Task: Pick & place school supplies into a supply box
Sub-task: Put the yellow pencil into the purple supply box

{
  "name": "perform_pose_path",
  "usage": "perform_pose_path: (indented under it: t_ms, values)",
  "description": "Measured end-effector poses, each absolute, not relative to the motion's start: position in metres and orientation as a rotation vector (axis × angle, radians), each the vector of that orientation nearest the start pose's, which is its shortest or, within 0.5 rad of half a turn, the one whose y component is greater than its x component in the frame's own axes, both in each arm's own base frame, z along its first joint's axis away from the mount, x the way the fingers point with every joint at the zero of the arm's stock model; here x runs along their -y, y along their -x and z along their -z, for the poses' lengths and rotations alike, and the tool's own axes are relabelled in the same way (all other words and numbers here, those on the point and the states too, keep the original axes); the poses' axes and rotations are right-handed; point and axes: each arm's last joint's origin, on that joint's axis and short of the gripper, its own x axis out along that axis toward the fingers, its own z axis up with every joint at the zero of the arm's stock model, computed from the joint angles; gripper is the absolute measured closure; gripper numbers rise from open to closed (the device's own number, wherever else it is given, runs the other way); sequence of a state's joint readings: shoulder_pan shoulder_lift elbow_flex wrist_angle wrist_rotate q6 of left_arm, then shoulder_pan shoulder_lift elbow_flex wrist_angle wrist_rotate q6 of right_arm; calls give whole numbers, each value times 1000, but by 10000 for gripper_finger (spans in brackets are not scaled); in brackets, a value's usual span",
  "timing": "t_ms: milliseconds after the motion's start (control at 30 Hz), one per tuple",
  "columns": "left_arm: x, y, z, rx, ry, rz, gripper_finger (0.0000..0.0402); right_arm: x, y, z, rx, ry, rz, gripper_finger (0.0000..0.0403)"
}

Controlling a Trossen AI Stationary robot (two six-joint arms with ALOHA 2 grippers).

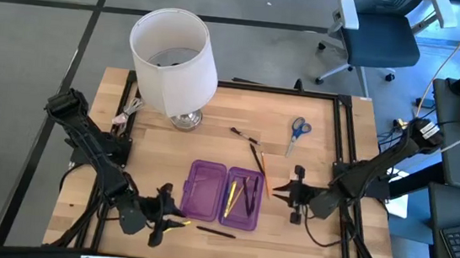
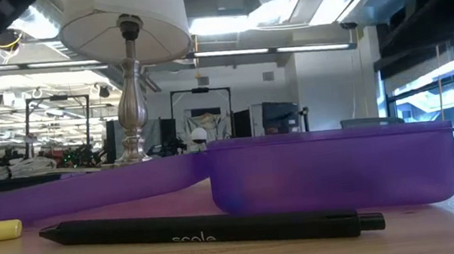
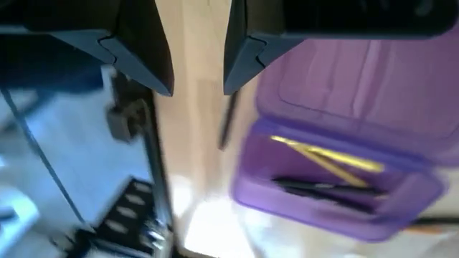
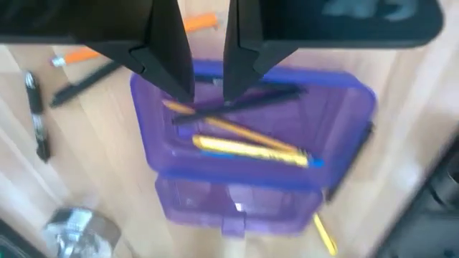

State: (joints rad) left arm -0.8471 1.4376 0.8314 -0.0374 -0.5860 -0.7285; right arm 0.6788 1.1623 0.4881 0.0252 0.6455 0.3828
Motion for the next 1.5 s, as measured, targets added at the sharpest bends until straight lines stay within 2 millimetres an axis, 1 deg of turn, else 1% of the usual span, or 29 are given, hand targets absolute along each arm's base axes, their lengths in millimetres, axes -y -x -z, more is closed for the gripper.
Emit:
perform_pose_path:
  t_ms: [133, 233, 333, 467, 600, 700, 800, 967, 1200, 1333, 1500]
  values:
    - [214, -204, -219, -581, 214, 177, 286, -119, -175, -186, -484, -32, 71, 324]
    - [216, -202, -218, -611, 220, 210, 286, -119, -175, -186, -482, -58, 78, 324]
    - [218, -200, -211, -671, 216, 214, 286, -119, -175, -186, -480, -69, 86, 324]
    - [222, -202, -202, -804, 178, 146, 286, -118, -175, -186, -476, -70, 96, 324]
    - [229, -208, -197, -940, 225, 61, 286, -118, -175, -186, -474, -69, 101, 324]
    - [237, -213, -193, -974, 313, 19, 286, -118, -175, -186, -467, -65, 117, 324]
    - [240, -215, -182, -1019, 381, -33, 286, -117, -175, -186, -464, -61, 124, 324]
    - [241, -216, -161, -1105, 399, -109, 286, -117, -175, -186, -465, -61, 124, 324]
    - [238, -224, -137, -1221, 398, -143, 286, -118, -175, -186, -465, -62, 123, 324]
    - [237, -227, -131, -1264, 402, -152, 286, -118, -175, -186, -466, -62, 123, 324]
    - [237, -226, -133, -1256, 405, -143, 286, -118, -175, -186, -468, -61, 121, 324]
